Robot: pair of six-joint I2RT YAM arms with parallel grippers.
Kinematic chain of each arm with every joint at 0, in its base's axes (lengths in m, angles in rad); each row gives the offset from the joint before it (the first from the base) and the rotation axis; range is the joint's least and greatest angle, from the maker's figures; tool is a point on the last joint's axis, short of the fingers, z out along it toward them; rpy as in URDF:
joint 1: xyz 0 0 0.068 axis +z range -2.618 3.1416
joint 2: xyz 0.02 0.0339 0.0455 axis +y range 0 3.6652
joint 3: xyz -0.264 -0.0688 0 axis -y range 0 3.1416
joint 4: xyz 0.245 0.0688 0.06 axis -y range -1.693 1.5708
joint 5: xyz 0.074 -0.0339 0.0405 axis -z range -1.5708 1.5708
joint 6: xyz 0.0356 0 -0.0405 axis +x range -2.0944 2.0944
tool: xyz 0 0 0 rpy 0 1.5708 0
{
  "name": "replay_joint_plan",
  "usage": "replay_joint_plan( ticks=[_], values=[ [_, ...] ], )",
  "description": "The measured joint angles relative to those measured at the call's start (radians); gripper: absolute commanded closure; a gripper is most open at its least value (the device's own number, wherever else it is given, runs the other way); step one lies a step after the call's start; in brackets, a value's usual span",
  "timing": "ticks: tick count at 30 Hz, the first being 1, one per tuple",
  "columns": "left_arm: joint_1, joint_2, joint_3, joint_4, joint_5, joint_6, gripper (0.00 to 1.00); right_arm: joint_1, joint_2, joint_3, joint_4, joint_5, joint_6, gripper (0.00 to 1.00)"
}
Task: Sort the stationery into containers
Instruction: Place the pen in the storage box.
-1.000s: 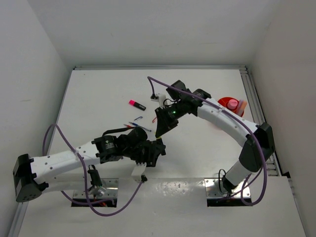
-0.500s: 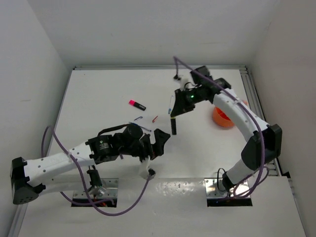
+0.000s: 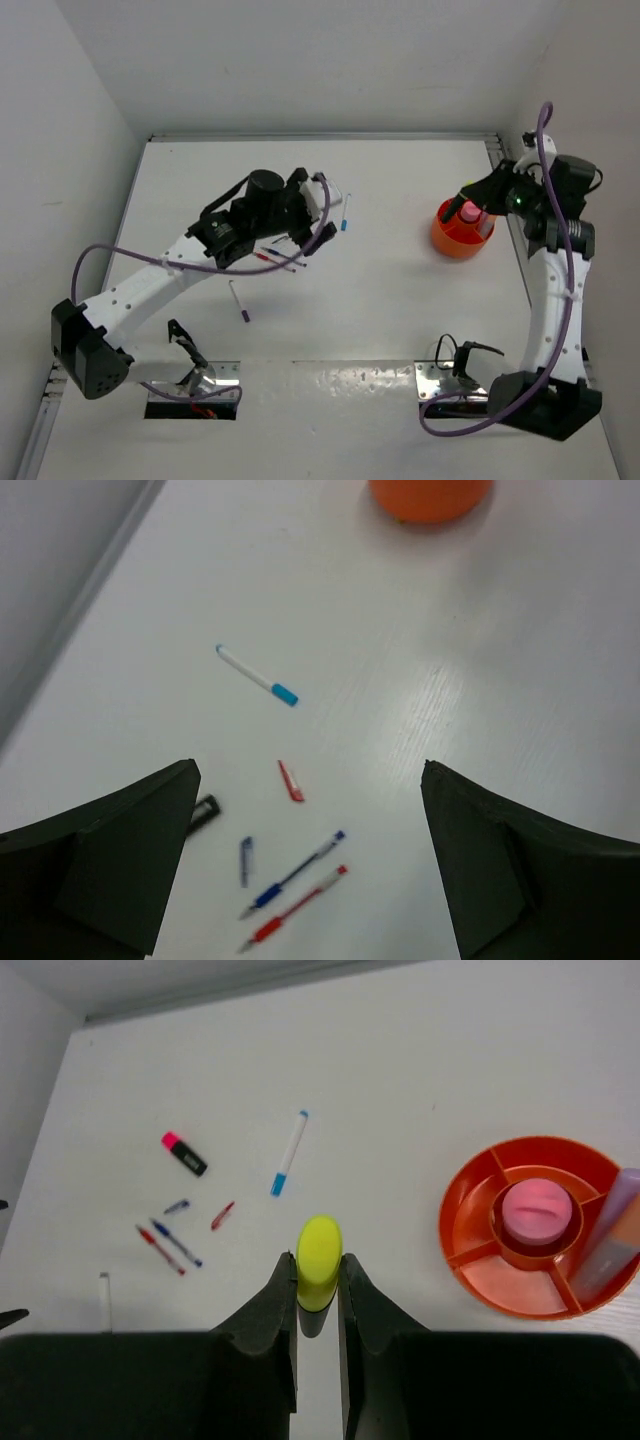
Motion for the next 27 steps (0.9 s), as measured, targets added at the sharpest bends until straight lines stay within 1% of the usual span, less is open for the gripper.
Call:
replay_joint_plan(
  ticks=[3,5,7,10,12,17,21,27],
  values=[
    [0.124,0.031,-0.031,0.057,0.055,-0.184,0.00,-0.066,-0.081,-0.135,0.106,0.016,0.025,1.00],
    [0.185,0.032,-0.057,0.082,0.082,-0.270,0.00,-0.098,-0.114,-0.229,0.168,0.033,0.045,1.00],
    [0.222,0.034,-0.068,0.092,0.102,-0.338,0.00,-0.121,-0.130,-0.299,0.205,0.060,0.064,1.00],
    [0.248,0.037,-0.068,0.098,0.129,-0.413,0.00,-0.145,-0.151,-0.382,0.260,0.114,0.098,1.00],
    [0.262,0.049,-0.066,0.098,0.142,-0.446,0.00,-0.153,-0.164,-0.415,0.293,0.163,0.116,1.00],
    [0.316,0.117,-0.040,0.086,0.145,-0.514,0.00,-0.165,-0.165,-0.458,0.373,0.219,0.153,1.00],
    [0.344,0.142,-0.035,0.083,0.150,-0.547,0.00,-0.176,-0.109,-0.458,0.415,0.238,0.179,1.00],
    [0.354,0.161,-0.031,0.084,0.156,-0.566,0.00,-0.181,-0.027,-0.458,0.444,0.259,0.200,1.00]
  ],
)
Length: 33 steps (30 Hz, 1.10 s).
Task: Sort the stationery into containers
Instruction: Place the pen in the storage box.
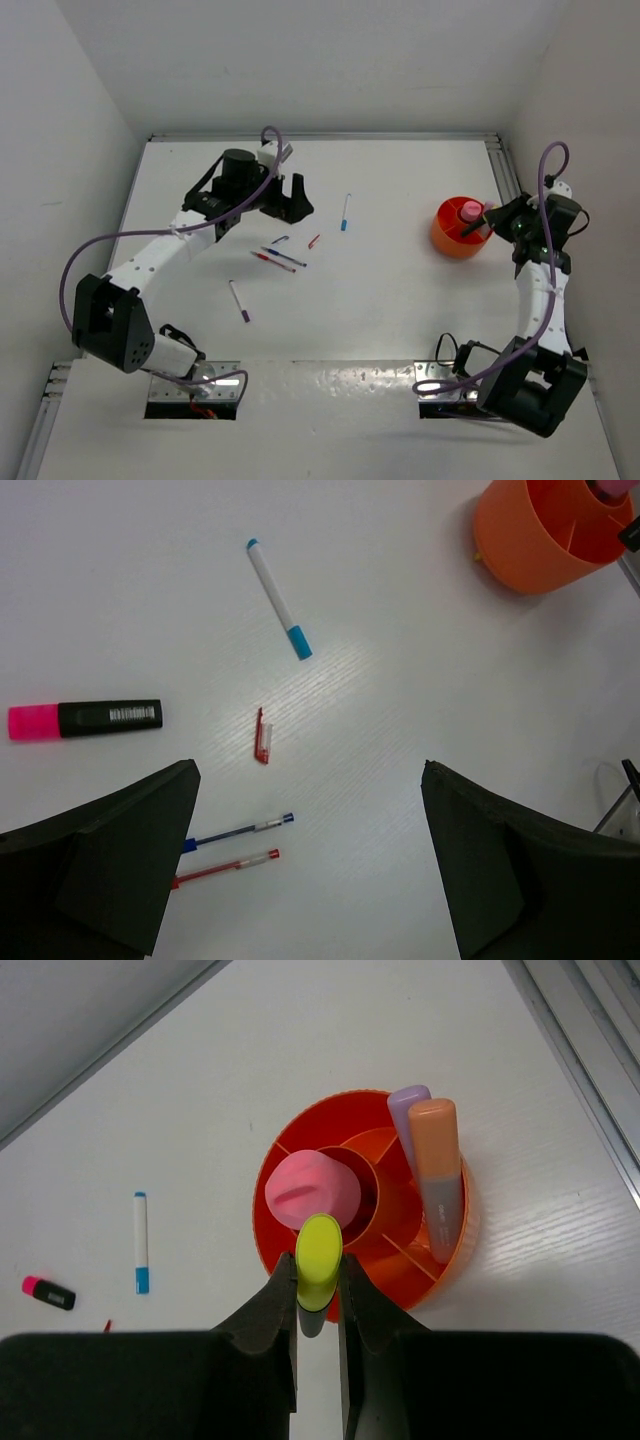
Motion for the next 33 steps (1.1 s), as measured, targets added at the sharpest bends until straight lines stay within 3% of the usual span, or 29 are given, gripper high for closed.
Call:
replay_joint_plan(
  ticks=[9,13,23,24,28,33],
  values=[
    [0.004,0.127,0.148,-0.064,-0.082,0.107,0.00,0.022,0.065,-0.006,0.058,0.042,0.014,0.99],
    [0.010,0.194,0.208,-0.087,-0.107,0.180,0.00,0.049,0.087,-0.018,0.085,0.057,0.010,0.83],
    [0.052,0.214,0.198,-0.057,-0.164,0.264,0.00,0.122,0.080,-0.103,0.182,0.116,-0.018,0.87],
    [0.058,0.216,0.198,-0.052,-0.165,0.264,0.00,0.127,0.076,-0.111,0.189,0.126,-0.021,0.84],
    [0.067,0.222,0.187,-0.039,-0.164,0.271,0.00,0.137,0.064,-0.125,0.196,0.142,-0.024,0.32],
    [0.076,0.266,0.225,-0.083,-0.112,0.381,0.05,0.138,0.030,-0.124,0.150,0.138,-0.031,0.28]
  ],
)
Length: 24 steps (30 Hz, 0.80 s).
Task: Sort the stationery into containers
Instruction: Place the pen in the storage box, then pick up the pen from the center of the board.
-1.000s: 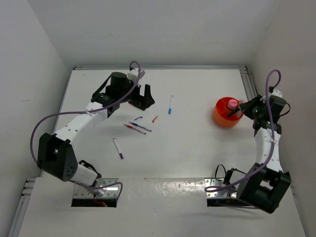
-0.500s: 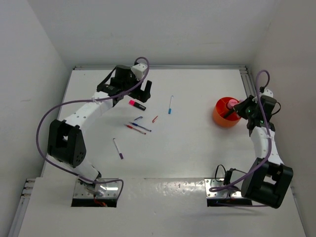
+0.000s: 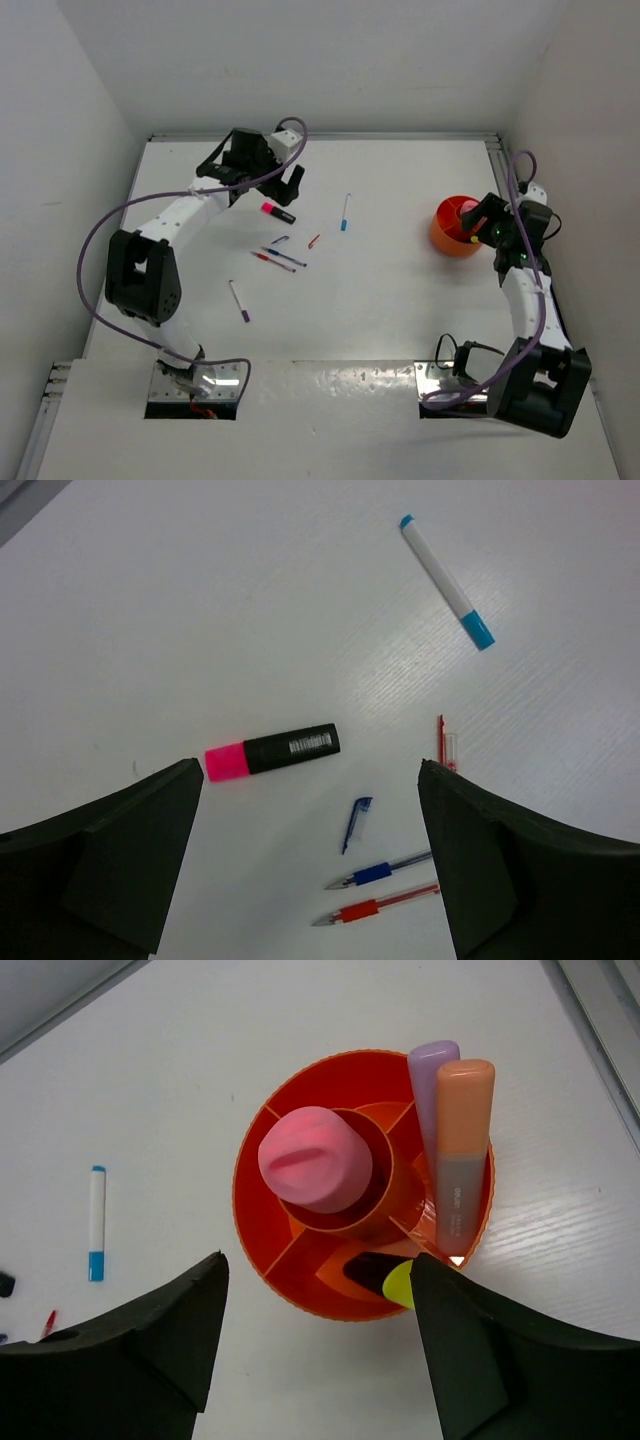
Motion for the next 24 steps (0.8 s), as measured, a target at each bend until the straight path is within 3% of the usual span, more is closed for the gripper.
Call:
replay_joint_plan(
  ticks=[8,14,19,24],
  values=[
    [0.024,0.299,0.391,-0.304,0.134,0.344,0.39,-0.023,-0.082,0.075,-0.111,-0.065,0.001,0.30],
    [0.024,0.520,0.573,-0.516,0.123,0.581,0.40,-0.055,-0.088,0.174,-0.193,-0.155,0.003,0.31],
    [0.024,0.605,0.593,-0.646,0.079,0.738,0.35,-0.067,-0.084,0.195,-0.253,-0.226,0.001,0.31],
    [0.022,0.607,0.559,-0.632,0.031,0.803,0.30,-0.068,-0.066,0.196,-0.293,-0.285,0.003,0.31]
  ],
)
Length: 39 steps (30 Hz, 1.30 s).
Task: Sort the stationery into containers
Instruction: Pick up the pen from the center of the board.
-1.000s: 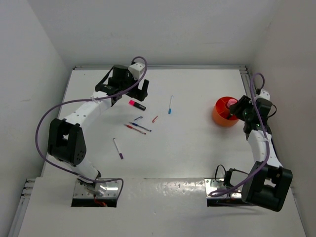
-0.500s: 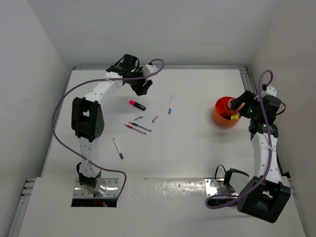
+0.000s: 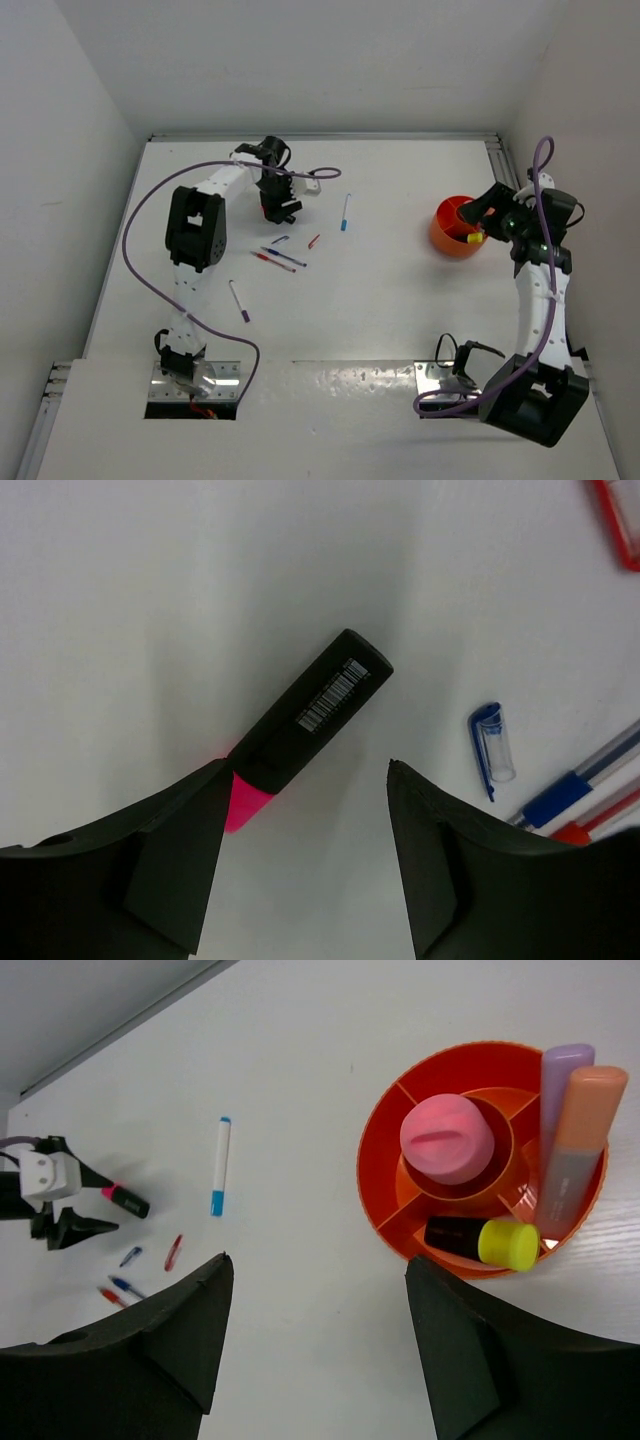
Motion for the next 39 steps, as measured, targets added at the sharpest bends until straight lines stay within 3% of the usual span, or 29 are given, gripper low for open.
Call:
replay_joint_plan(
  ticks=[6,10,12,17,23,26,29,33,35,39],
  values=[
    [-0.013,0.000,-0.091,0.075,-0.045,0.018,0.32,0.001,0.014,0.005,-0.031,-0.052,0.000,0.32],
    [-0.037,0.000,-0.091,0.111,-0.066,0.026,0.40,0.001,0.024,0.018,-0.052,-0.072,-0.002,0.33],
    [-0.050,0.001,-0.091,0.128,-0.071,0.031,0.47,0.001,0.025,0.023,-0.061,-0.080,-0.004,0.33],
    [-0.063,0.005,-0.091,0.156,-0.081,0.041,0.78,0.001,0.025,0.024,-0.074,-0.098,-0.004,0.35],
    [-0.057,0.005,-0.091,0.199,-0.074,-0.013,0.98,0.031,0.028,0.039,-0.087,-0.129,0.000,0.35],
    [-0.031,-0.021,-0.095,0.266,-0.013,-0.134,1.00,0.074,0.035,0.064,-0.089,-0.157,0.031,0.36],
    [0.030,-0.177,-0.232,0.465,0.124,-0.294,1.00,0.119,0.071,0.102,-0.082,-0.220,0.103,0.35],
    [0.103,-0.597,-0.481,0.730,0.295,-0.404,1.00,0.185,0.151,0.109,-0.053,-0.341,0.238,0.37],
    [0.067,-0.764,-0.496,0.793,0.369,-0.401,1.00,0.224,0.194,0.107,-0.043,-0.392,0.296,0.36],
    [-0.114,-1.020,-0.592,0.919,0.473,-0.423,1.00,0.309,0.223,0.088,0.013,-0.476,0.409,0.33]
  ],
)
